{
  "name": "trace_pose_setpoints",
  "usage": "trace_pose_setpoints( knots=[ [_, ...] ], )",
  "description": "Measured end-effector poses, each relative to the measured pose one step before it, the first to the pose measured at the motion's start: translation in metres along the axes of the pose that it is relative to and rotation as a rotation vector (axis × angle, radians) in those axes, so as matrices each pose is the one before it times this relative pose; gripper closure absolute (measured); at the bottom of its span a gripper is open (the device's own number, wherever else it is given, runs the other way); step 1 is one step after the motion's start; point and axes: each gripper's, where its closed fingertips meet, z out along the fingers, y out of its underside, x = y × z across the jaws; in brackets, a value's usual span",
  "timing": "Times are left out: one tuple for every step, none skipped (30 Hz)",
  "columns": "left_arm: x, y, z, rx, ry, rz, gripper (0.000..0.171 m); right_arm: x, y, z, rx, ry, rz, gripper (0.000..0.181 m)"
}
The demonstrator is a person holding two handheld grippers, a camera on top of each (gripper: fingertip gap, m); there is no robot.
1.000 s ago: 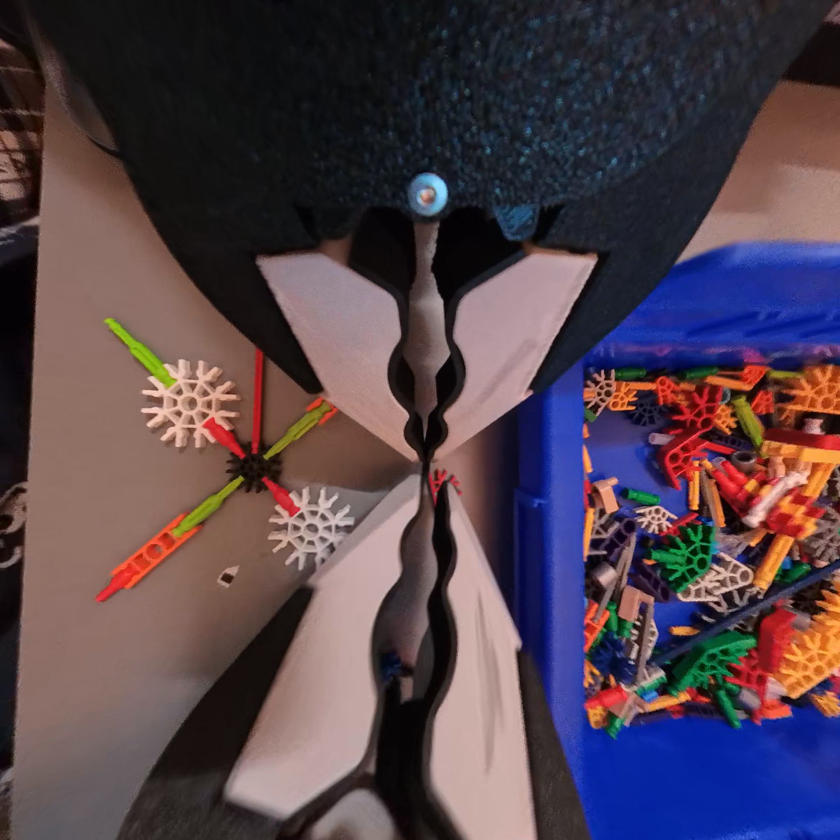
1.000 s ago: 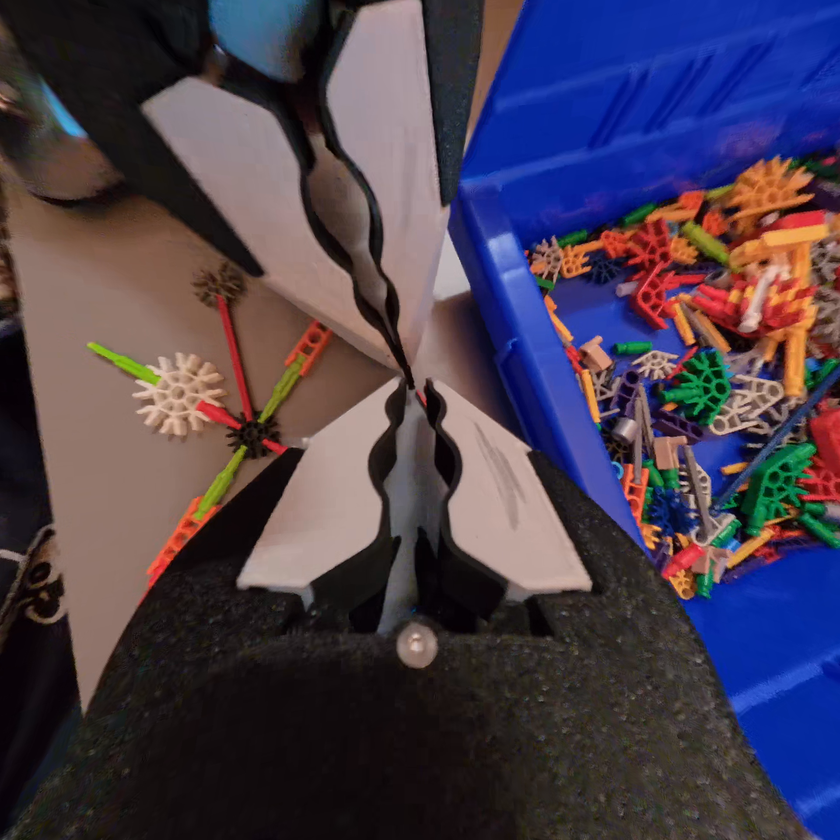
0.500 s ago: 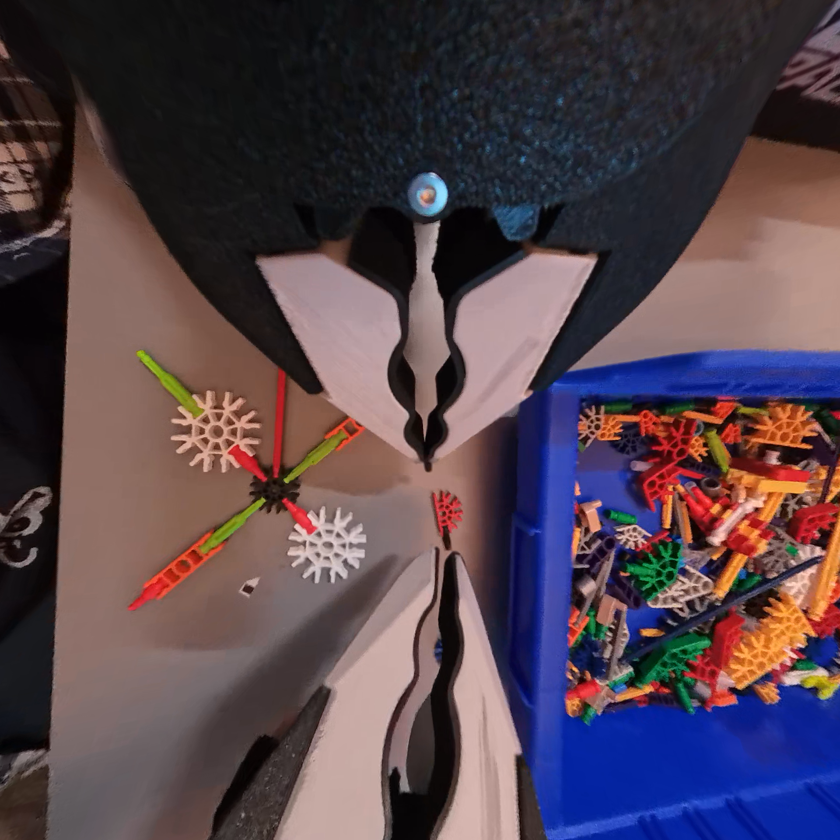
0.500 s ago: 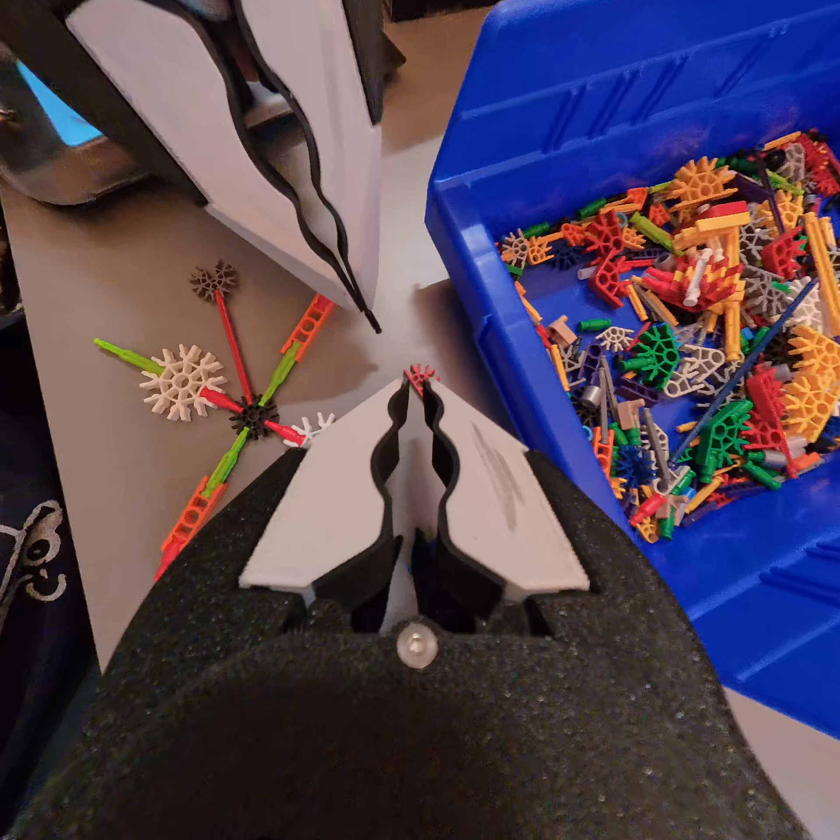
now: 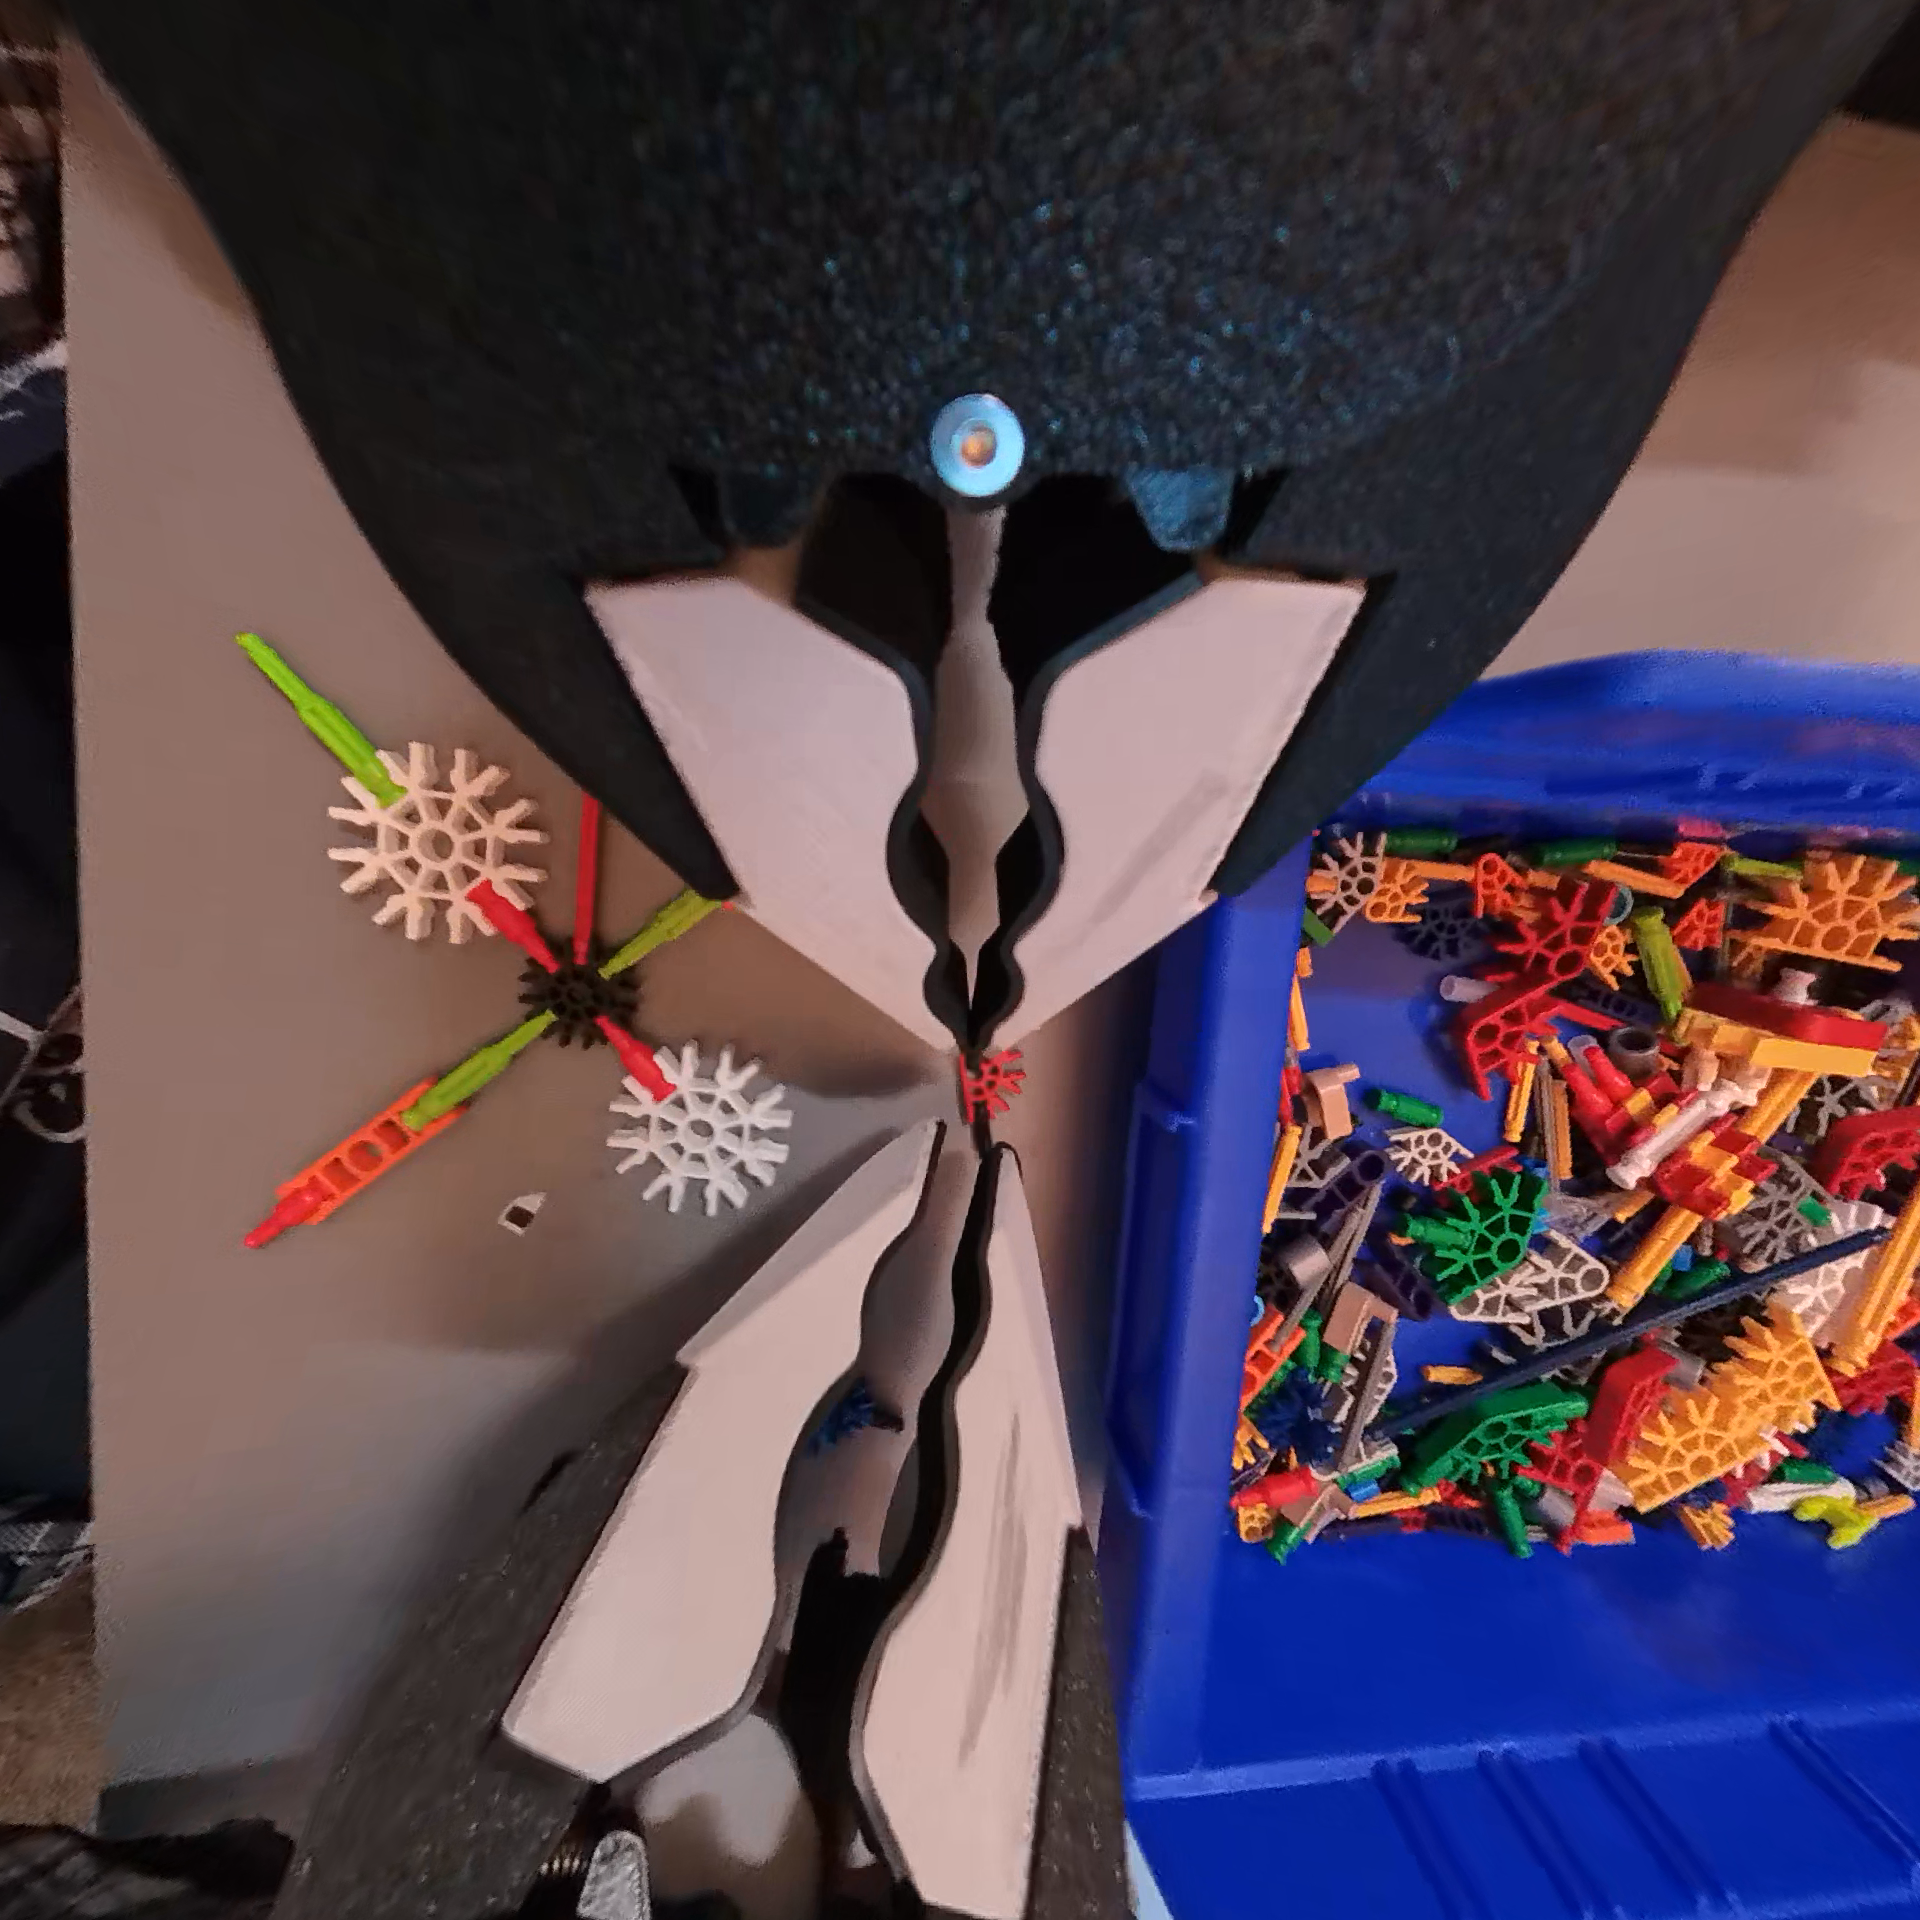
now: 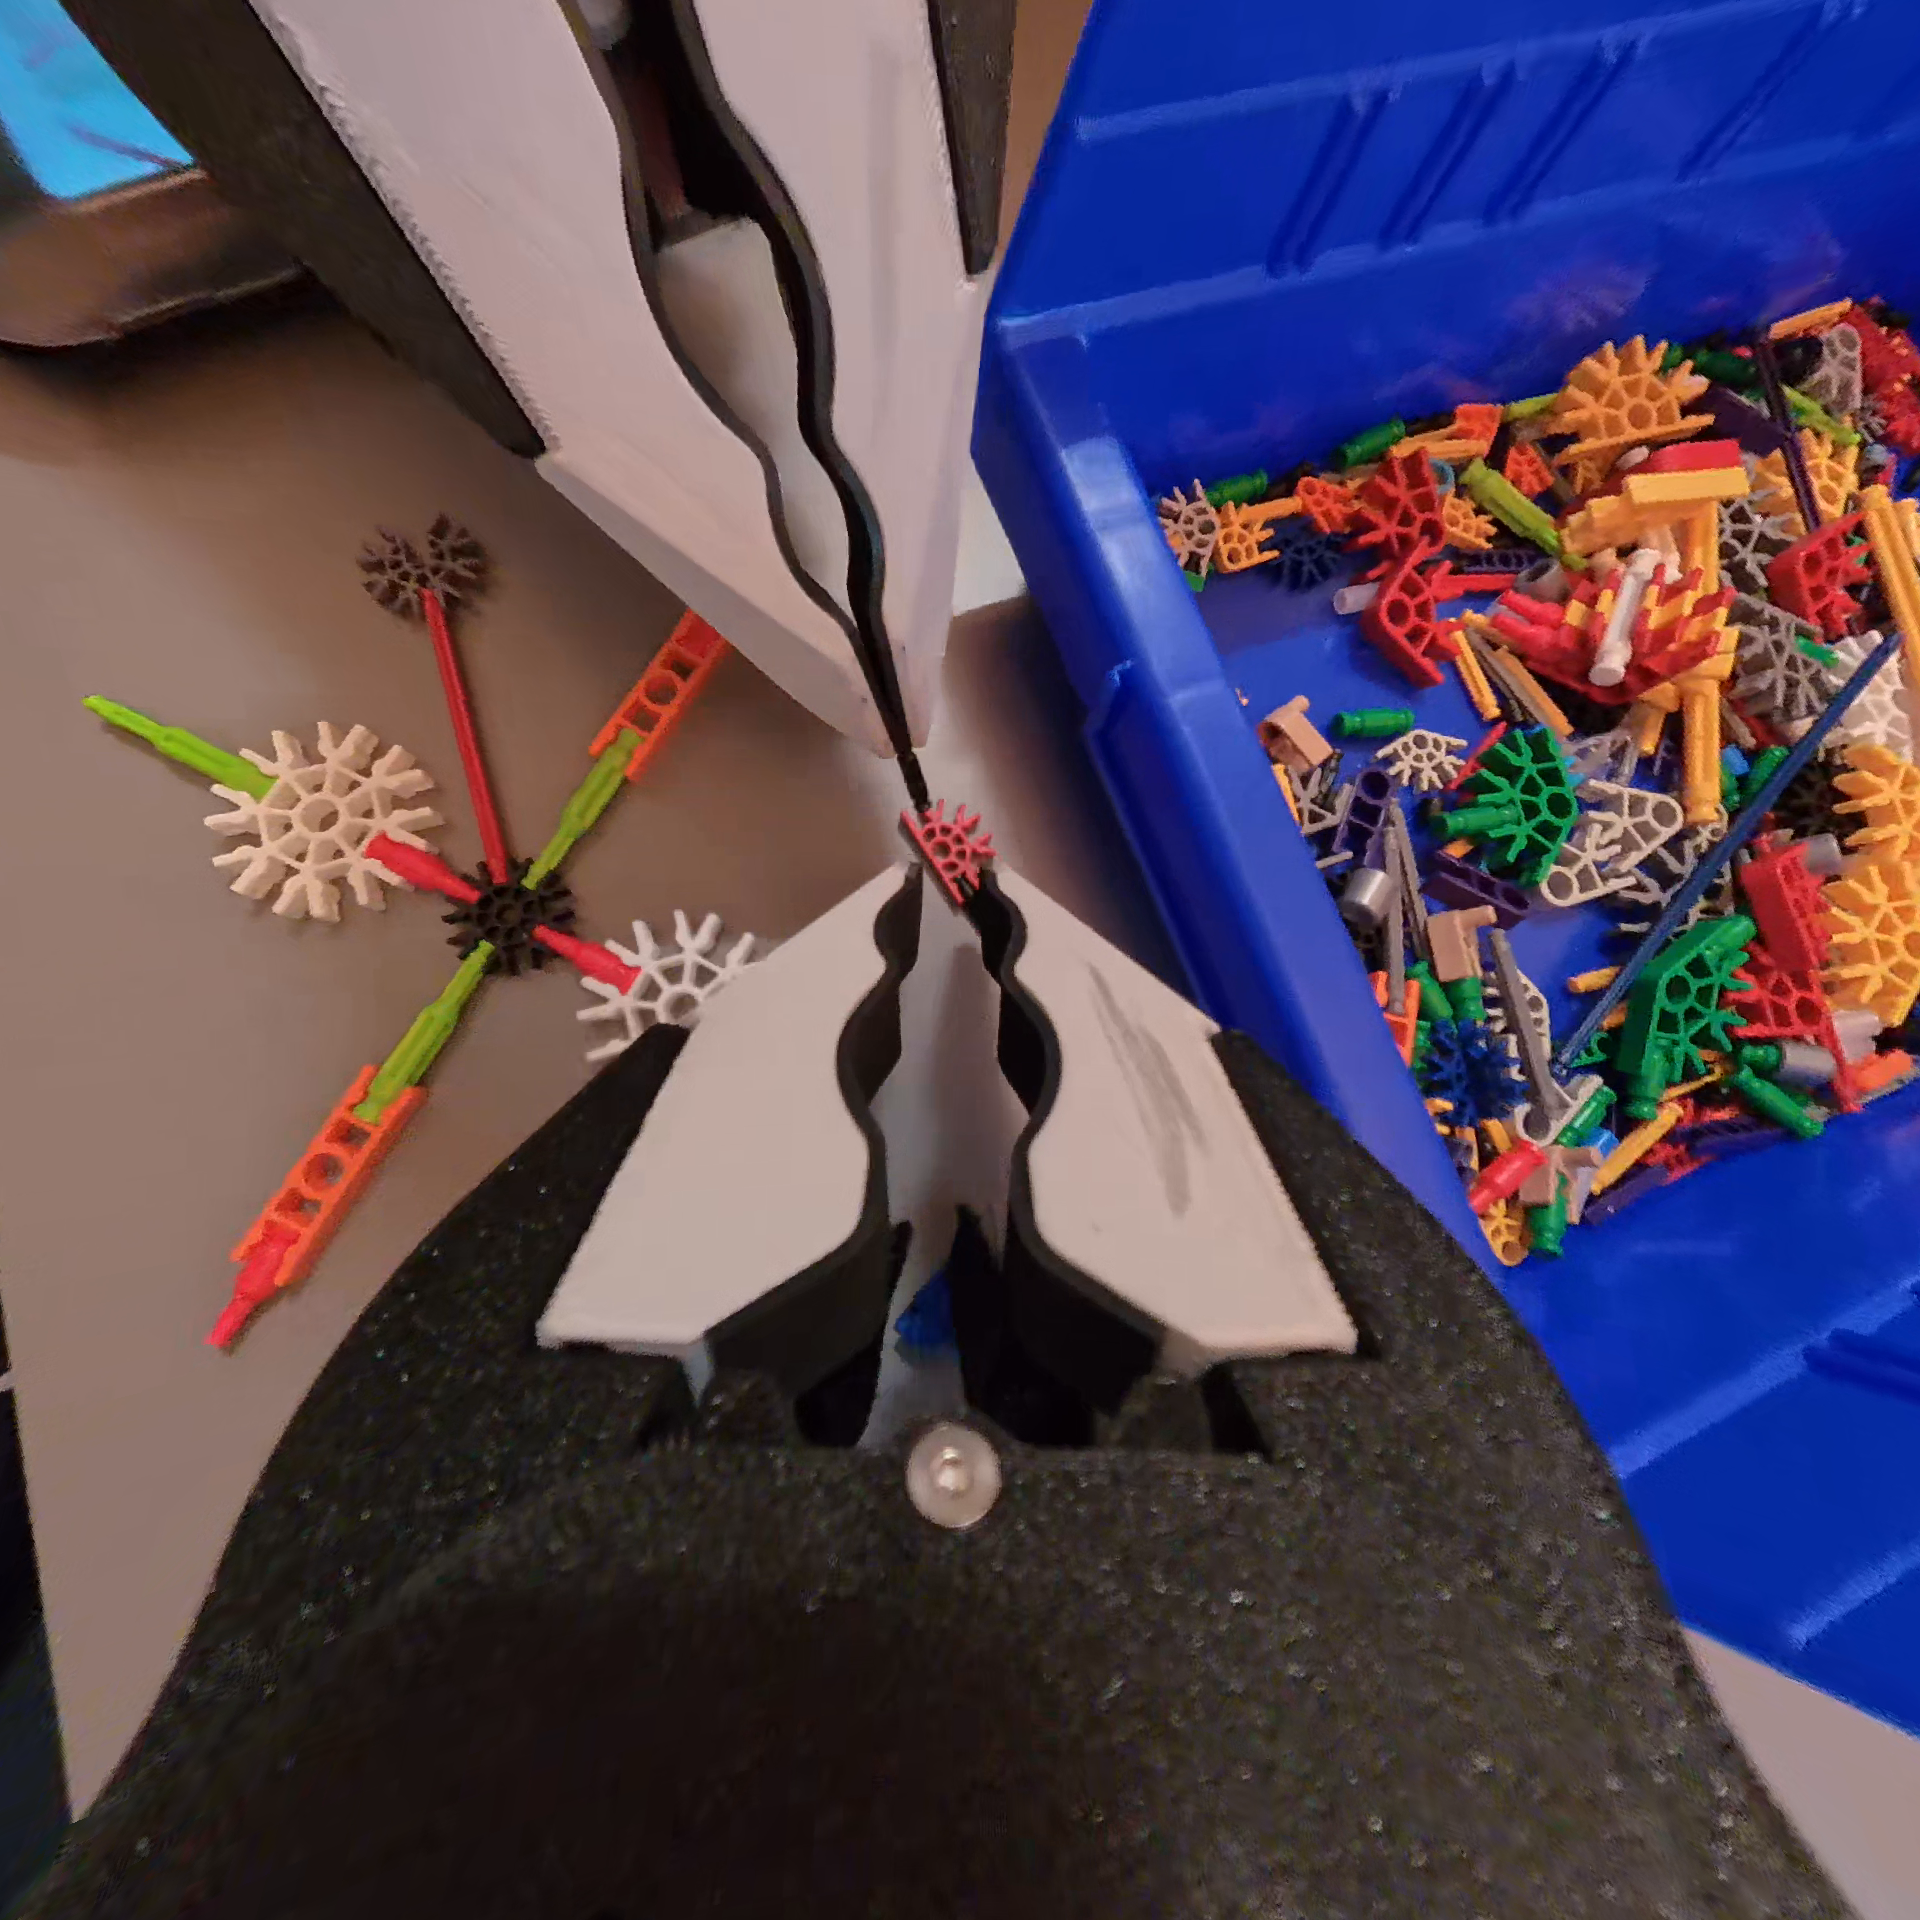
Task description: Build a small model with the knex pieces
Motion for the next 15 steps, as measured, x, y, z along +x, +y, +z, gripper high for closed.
trace_pose_setpoints(
  knots=[
    [-0.00019, -0.0002, 0.00197, 0.00454, 0.0006, -0.0061, 0.171, 0.00104, 0.00155, 0.00135, -0.0011, 0.0066, -0.0034, 0.171],
    [-0.00094, -0.00095, 0.00143, 0.00855, -0.0075, 0.0014, 0.171, -0.00021, 0.0009, 0.00142, -0.0005, 0.0009, -0.0038, 0.171],
    [-0.00086, -0.00132, 0.00058, 0.00791, -0.0091, 0.007, 0.171, -0.00093, 0.00057, 0.00124, 0.0013, -0.0015, -0.0063, 0.171],
    [0.00296, 0.00141, 0.00114, -0.01193, 0.0181, -0.0002, 0.171, 0.00036, -0.00043, 0.00079, 0.0066, 0.0066, -0.0048, 0.172],
    [0.00169, 0.00254, 0.00183, -0.01776, 0.0092, -0.0025, 0.171, 0.00025, 0.00008, 0.0007, 0.0028, 0.0024, -0.0002, 0.172],
    [-0.00088, 0.00197, 0.00198, -0.0092, -0.011, 0.0048, 0.171, -0.00023, 0.00074, 0.00092, -0.0014, -0.0023, -0.0009, 0.172],
    [0.00003, 0.00204, 0.00198, -0.00702, -0.0066, 0.0056, 0.171, 0.00064, 0.00028, 0.00077, 0.0003, 0.004, -0.0045, 0.172],
    [0.0018, 0.00258, 0.00208, -0.01076, 0.0067, -0.0036, 0.171, 0.0013, -0.00015, 0.00042, 0.0025, 0.0096, -0.0065, 0.172],
    [-0.00132, 0.00106, 0.00084, -0.00007, -0.0166, 0.004, 0.171, 0.00028, 0.00016, 0.00047, -0.0009, 0.0029, -0.006, 0.172],
    [-0.0024, 0.00002, -0.00047, 0.00556, -0.0249, 0.0115, 0.171, 0.00052, -0.0002, 0.00022, 0.0011, 0.0057, -0.0066, 0.172],
    [0.00077, 0.00147, -0.0004, -0.00751, 0.0018, 0.0034, 0.171, 0.00103, -0.00023, 0.00028, 0.001, 0.0081, -0.0065, 0.172],
    [0.00167, 0.00205, -0.00024, -0.01191, 0.0105, -0.0039, 0.171, -0.00022, 0.00097, 0.0008, -0.006, 0.0008, -0.0059, 0.172],
    [-0.00042, 0.00138, -0.00032, -0.00693, -0.0029, 0.001, 0.171, -0.00087, 0.00151, 0.00121, -0.0086, -0.0028, -0.0071, 0.172],
    [0.0, 0.00148, -0.00029, -0.00793, -0.0013, 0.0027, 0.171, -0.00025, 0.00159, 0.0014, -0.0076, 0.001, -0.0052, 0.172],
    [0.00142, 0.0009, -0.00015, -0.0045, 0.0091, -0.0028, 0.171, -0.00058, 0.00162, 0.00118, -0.0075, -0.0018, -0.0013, 0.172]
  ],
)
